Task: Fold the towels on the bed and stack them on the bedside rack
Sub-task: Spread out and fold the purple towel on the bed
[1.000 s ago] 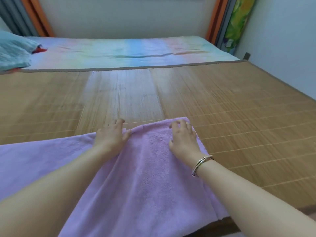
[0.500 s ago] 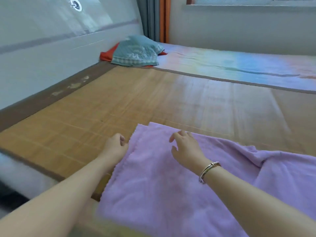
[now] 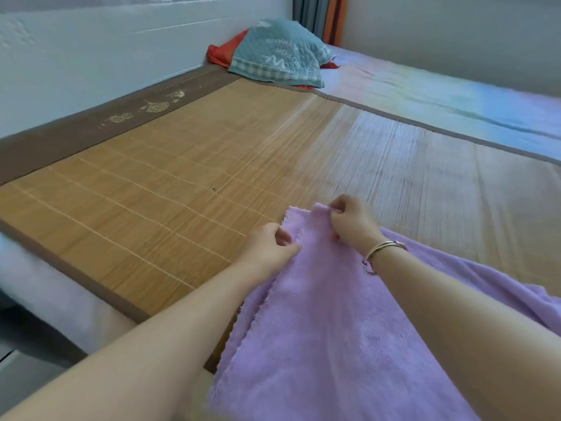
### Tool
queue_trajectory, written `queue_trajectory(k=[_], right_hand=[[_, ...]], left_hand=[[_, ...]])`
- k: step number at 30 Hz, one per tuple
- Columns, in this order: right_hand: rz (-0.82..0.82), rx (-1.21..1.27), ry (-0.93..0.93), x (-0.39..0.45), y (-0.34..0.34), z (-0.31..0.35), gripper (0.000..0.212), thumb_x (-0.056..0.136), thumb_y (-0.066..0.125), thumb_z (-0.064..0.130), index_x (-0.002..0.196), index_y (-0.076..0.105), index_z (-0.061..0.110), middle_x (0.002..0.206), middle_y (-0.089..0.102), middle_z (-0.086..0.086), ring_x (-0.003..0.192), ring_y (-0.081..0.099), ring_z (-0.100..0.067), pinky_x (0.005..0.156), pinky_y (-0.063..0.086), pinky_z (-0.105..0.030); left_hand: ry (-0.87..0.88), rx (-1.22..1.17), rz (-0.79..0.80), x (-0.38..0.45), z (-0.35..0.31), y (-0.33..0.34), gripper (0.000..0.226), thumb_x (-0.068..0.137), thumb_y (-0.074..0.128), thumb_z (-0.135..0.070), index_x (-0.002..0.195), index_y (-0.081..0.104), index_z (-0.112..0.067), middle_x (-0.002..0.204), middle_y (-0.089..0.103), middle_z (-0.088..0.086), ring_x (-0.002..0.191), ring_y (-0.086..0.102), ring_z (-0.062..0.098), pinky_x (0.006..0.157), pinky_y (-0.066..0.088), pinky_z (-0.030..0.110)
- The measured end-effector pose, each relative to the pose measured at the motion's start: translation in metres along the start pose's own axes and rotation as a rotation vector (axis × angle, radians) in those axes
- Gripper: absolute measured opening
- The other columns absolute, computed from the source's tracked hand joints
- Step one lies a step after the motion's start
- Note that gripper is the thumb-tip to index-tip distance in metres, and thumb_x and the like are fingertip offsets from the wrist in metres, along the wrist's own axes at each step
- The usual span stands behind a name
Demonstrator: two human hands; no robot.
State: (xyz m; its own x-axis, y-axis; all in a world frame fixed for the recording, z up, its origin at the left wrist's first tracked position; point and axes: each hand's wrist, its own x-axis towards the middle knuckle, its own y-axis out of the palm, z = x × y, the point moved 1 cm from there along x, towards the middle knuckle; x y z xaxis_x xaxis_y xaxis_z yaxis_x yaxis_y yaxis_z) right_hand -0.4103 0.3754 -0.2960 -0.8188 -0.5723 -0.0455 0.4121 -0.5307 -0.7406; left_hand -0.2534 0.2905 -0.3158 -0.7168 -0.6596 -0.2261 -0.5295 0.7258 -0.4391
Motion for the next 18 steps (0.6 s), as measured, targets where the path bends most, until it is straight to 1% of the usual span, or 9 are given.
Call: queue_trajectory(k=[3,6,7,9,11,13,15,17,18], right_hand=[[-0.048,0.278,-0.065,-0.009,-0.01,0.012,0.019,0.088,0.04,0.004,0.089,0.057,0.012,0.061,0.062,-0.008,0.05,0.064,-0.014,0.053,0.054,-0.029],[-0.02,0.442,-0.137,-0.02,-0.027,0.025,0.016,0.096,0.037,0.005,0.094,0.052,0.011,0.058,0.057,-0.004,0.042,0.058,-0.012,0.045,0.049,-0.026],[-0.018,0.452,-0.154,-0.02,-0.031,0.027,0.016,0.097,0.037,0.005,0.092,0.051,0.012,0.059,0.056,-0.004,0.04,0.057,-0.014,0.043,0.047,-0.026],[-0.022,0.405,-0.174,-0.021,-0.035,0.034,0.021,0.095,0.036,0.005,0.085,0.05,0.018,0.059,0.055,-0.005,0.036,0.054,-0.017,0.039,0.042,-0.025],[-0.015,0.368,-0.17,-0.022,-0.033,0.04,0.024,0.094,0.037,0.005,0.082,0.05,0.021,0.061,0.057,-0.007,0.036,0.055,-0.019,0.037,0.041,-0.024],[0.002,0.368,-0.16,-0.022,-0.026,0.046,0.023,0.092,0.037,0.004,0.082,0.05,0.021,0.064,0.058,-0.008,0.036,0.055,-0.02,0.036,0.041,-0.024],[0.025,0.412,-0.143,-0.024,-0.02,0.05,0.022,0.09,0.037,0.002,0.082,0.05,0.018,0.065,0.057,-0.006,0.033,0.053,-0.016,0.034,0.037,-0.022],[0.028,0.48,-0.134,-0.027,-0.02,0.052,0.018,0.091,0.037,0.001,0.085,0.049,0.013,0.064,0.055,-0.005,0.031,0.05,-0.012,0.032,0.034,-0.019],[0.028,0.522,-0.131,-0.028,-0.024,0.052,0.015,0.092,0.037,0.002,0.088,0.048,0.011,0.065,0.054,-0.006,0.032,0.05,-0.011,0.033,0.033,-0.019]], left_hand=[[0.007,-0.014,0.044,-0.002,-0.01,0.0,0.035,0.079,0.075,-0.032,0.104,0.058,-0.015,0.09,0.061,-0.006,0.072,0.056,0.008,0.061,0.043,0.023],[0.01,-0.023,0.118,-0.012,-0.015,0.001,0.027,0.08,0.075,-0.03,0.087,0.06,-0.009,0.077,0.057,-0.002,0.065,0.051,0.012,0.056,0.039,0.022],[0.011,-0.034,0.144,-0.015,-0.015,0.001,0.026,0.081,0.073,-0.029,0.082,0.059,-0.007,0.074,0.054,0.003,0.064,0.049,0.015,0.057,0.038,0.025],[0.01,-0.077,0.161,-0.023,-0.012,-0.003,0.022,0.086,0.068,-0.025,0.082,0.059,-0.006,0.076,0.054,0.007,0.067,0.049,0.017,0.06,0.037,0.027],[-0.007,-0.116,0.141,-0.029,-0.012,-0.009,0.018,0.091,0.061,-0.024,0.086,0.059,-0.007,0.077,0.056,0.006,0.066,0.051,0.017,0.056,0.039,0.025],[-0.024,-0.117,0.087,-0.034,-0.013,-0.013,0.015,0.093,0.058,-0.024,0.086,0.056,-0.011,0.077,0.057,0.0,0.062,0.051,0.012,0.05,0.038,0.021],[-0.034,-0.088,0.034,-0.038,-0.012,-0.013,0.021,0.089,0.064,-0.03,0.096,0.052,-0.014,0.089,0.056,-0.003,0.076,0.054,0.011,0.059,0.041,0.022],[-0.048,-0.11,0.02,-0.038,-0.013,-0.009,0.05,0.082,0.072,-0.036,0.12,0.046,-0.015,0.114,0.052,-0.003,0.1,0.052,0.013,0.079,0.043,0.024],[-0.061,-0.141,0.039,-0.038,-0.013,-0.007,0.062,0.08,0.075,-0.038,0.128,0.042,-0.016,0.122,0.049,-0.004,0.107,0.051,0.012,0.086,0.043,0.026]])
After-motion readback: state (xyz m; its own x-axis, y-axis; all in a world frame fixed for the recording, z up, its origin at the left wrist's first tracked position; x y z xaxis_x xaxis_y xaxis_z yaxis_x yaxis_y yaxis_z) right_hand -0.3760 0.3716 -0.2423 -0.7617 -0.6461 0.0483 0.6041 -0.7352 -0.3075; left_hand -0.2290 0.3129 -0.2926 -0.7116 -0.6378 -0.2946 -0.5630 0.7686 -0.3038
